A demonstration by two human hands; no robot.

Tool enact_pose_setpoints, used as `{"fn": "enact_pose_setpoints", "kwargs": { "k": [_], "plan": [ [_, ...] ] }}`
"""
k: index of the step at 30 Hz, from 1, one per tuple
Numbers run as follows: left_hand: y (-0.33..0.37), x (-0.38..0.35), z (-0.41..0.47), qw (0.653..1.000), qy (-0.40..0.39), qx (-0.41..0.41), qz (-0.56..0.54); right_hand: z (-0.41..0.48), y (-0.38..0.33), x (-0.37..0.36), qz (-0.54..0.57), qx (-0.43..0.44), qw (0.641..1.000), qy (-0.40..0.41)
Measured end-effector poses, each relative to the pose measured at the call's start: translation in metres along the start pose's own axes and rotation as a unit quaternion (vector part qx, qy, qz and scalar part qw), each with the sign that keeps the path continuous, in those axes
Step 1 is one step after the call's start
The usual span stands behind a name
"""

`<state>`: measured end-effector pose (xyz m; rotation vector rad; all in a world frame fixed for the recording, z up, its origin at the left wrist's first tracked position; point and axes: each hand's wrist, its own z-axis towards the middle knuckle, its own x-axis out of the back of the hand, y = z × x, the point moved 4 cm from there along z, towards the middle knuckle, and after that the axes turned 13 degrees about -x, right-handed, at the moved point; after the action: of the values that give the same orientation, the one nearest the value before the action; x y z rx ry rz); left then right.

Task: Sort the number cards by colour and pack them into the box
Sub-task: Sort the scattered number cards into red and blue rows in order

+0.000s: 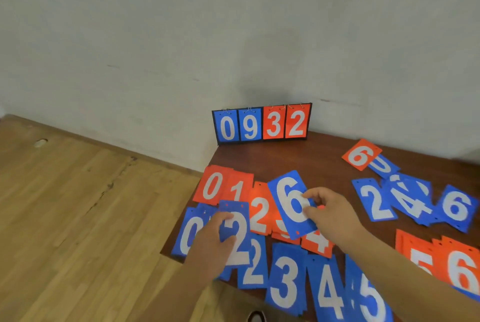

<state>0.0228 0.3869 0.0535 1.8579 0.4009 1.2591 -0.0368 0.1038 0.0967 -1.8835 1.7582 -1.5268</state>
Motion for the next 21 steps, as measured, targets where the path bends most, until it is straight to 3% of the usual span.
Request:
{"fn": "enact_pose_setpoints", "kwargs": {
  "k": [5, 10, 17, 21],
  "plan": [
    [-0.033, -0.056, 0.0, 0.991, -0.13, 0.003, 0.042, -0.005, 0.036, -0.018, -0.005, -0.049, 0.999, 0.005],
    [-0.049, -0.085, 0.007, 0.976, -0.185, -0.003, 0.117, -0.011, 0.07, -0.021, -0.021, -0.118, 0.993, 0.022],
    [-0.052, -0.097, 0.005, 0.936, -0.168, -0.055, 0.303, -0.005, 0.093, -0.022, -0.007, -0.15, 0.989, 0.013],
    [-0.044, -0.093, 0.004, 0.938, -0.127, -0.051, 0.32, -0.006, 0.098, -0.014, 0.02, -0.143, 0.989, 0.006]
  ]
}}
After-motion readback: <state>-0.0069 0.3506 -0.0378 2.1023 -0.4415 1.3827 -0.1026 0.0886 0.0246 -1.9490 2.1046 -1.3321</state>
